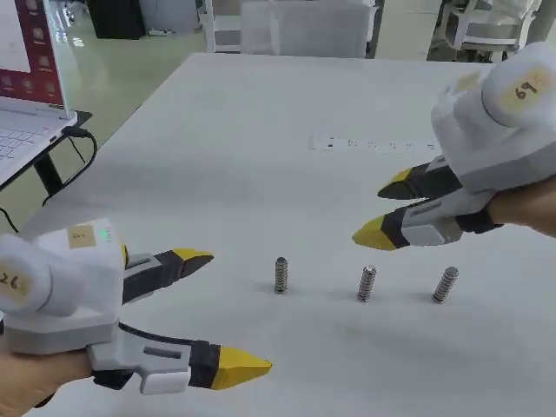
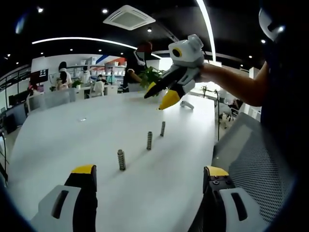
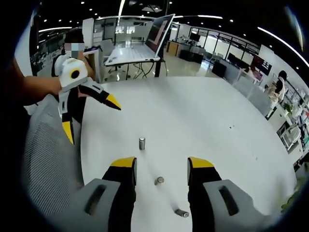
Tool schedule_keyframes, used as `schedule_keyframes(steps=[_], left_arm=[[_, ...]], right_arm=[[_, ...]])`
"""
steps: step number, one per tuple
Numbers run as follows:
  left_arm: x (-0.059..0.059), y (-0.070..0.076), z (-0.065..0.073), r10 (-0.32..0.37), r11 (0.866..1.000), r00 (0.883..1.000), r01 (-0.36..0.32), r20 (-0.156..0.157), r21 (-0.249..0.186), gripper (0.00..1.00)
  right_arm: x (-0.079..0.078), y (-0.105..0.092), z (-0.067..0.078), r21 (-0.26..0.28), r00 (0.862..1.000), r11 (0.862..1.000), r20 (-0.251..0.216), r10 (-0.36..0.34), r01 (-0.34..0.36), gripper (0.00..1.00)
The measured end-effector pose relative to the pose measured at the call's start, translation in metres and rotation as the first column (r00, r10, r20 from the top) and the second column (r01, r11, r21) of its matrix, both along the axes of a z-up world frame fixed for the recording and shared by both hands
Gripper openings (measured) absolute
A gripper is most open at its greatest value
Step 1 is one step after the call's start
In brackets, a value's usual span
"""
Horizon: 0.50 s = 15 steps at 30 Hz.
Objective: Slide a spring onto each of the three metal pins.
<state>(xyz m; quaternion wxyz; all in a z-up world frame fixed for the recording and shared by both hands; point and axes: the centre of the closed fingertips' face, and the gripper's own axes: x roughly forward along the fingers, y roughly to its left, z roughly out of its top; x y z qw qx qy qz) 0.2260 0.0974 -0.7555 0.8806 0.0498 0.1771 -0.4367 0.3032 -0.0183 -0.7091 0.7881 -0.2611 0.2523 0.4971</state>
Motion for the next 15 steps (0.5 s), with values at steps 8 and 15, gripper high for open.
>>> schedule_keyframes(steps=[8,15], left_arm=[[-0.001,-0.003,0.0,0.004,1.0,1.0,-0.004,0.0,-0.006,0.9],[-0.002,-0.002,-0.003,0.013,1.0,1.0,-0.013,0.0,-0.016,0.92]], right_arm=[[-0.011,-0.043,-0.002,0.105,0.997,0.992,0.021,-0.071,0.068,0.5],[-0.025,-0.069,-0.014,0.211,0.994,0.972,0.002,-0.109,0.106,0.66]])
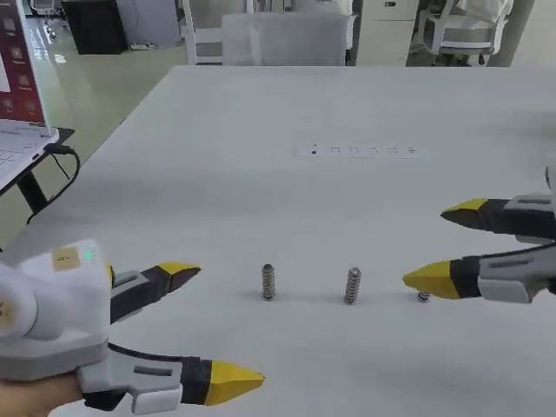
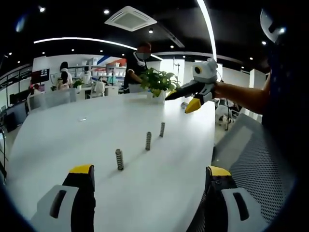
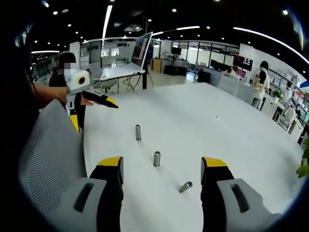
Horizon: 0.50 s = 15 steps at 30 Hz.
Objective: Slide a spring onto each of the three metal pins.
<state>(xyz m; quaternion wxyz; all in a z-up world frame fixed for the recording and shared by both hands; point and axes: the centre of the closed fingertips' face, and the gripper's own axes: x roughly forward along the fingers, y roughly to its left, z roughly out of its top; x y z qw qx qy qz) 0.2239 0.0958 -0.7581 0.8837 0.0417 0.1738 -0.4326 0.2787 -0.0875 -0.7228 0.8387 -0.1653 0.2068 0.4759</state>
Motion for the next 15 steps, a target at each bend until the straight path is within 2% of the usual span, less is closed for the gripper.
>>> schedule_keyframes(steps=[8,10,12,15], left_arm=[[-0.003,0.004,-0.009,0.02,1.0,1.0,-0.02,-0.011,-0.012,0.94],[-0.003,0.007,-0.012,0.029,0.999,0.999,-0.029,-0.015,-0.02,0.95],[-0.004,0.009,-0.011,0.038,0.999,0.999,-0.038,0.0,-0.033,0.96],[-0.006,0.012,-0.018,0.056,0.998,0.998,-0.057,-0.028,-0.037,0.97]], right_arm=[[-0.009,-0.019,-0.027,0.064,0.999,0.997,0.029,-0.039,0.037,0.76],[-0.009,-0.022,-0.03,0.117,0.997,0.991,0.03,-0.074,0.07,0.77],[-0.015,-0.024,-0.036,0.151,0.996,0.985,0.013,-0.086,0.083,0.81],[-0.02,-0.023,-0.042,0.16,0.995,0.982,0.013,-0.101,0.097,0.83]])
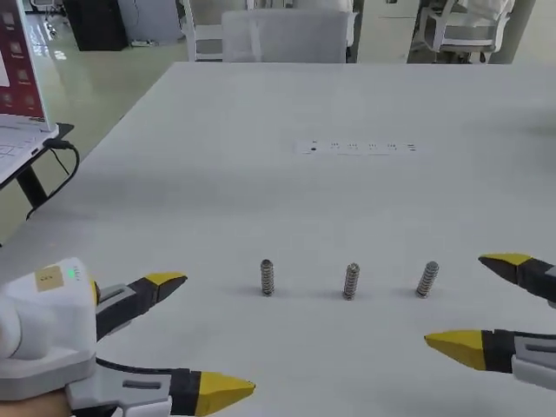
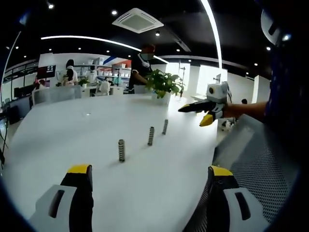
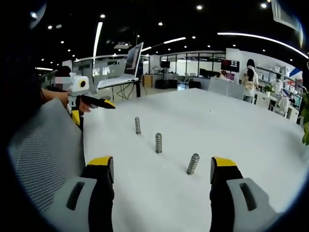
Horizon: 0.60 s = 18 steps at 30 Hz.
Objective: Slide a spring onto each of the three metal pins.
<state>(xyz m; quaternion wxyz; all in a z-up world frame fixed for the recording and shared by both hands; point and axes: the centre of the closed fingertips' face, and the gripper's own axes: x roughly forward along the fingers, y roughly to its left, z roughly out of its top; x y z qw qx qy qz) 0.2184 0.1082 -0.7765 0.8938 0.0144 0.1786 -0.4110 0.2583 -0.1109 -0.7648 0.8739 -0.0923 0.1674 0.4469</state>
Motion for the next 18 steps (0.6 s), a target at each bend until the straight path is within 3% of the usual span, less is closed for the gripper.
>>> schedule_keyframes(steps=[6,18], left_arm=[[-0.0011,0.0018,-0.0045,0.013,1.0,1.0,-0.013,-0.005,-0.009,0.97],[0.0001,0.0066,-0.0038,0.032,0.999,0.999,-0.032,-0.009,-0.012,0.95]], right_arm=[[0.0037,-0.0002,0.004,0.049,0.998,0.997,0.01,-0.06,0.059,0.85],[0.0013,0.0008,0.0004,0.051,0.996,0.995,0.008,-0.083,0.083,0.84]])
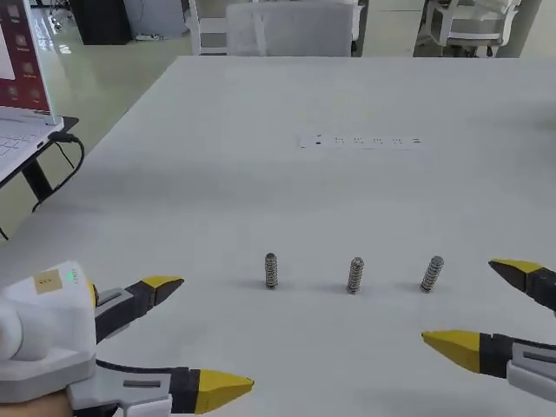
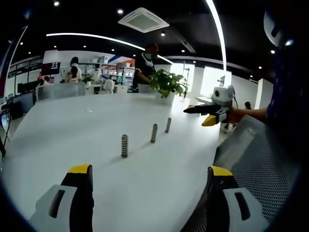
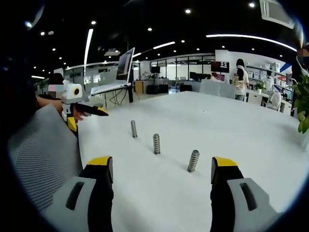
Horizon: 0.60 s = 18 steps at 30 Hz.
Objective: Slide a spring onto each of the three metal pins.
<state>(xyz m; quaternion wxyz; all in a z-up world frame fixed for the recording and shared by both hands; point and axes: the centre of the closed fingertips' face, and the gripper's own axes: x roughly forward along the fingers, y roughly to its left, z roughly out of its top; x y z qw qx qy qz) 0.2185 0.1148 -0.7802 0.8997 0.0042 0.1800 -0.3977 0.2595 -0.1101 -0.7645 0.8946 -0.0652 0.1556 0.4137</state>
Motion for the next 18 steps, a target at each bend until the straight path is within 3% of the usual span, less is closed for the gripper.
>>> schedule_keyframes(steps=[18], left_arm=[[0.0014,-0.0032,0.0046,-0.006,1.0,1.0,0.006,0.01,-0.005,0.94]], right_arm=[[-0.0014,-0.0036,0.0034,-0.01,1.0,1.0,-0.001,-0.007,0.007,0.83]])
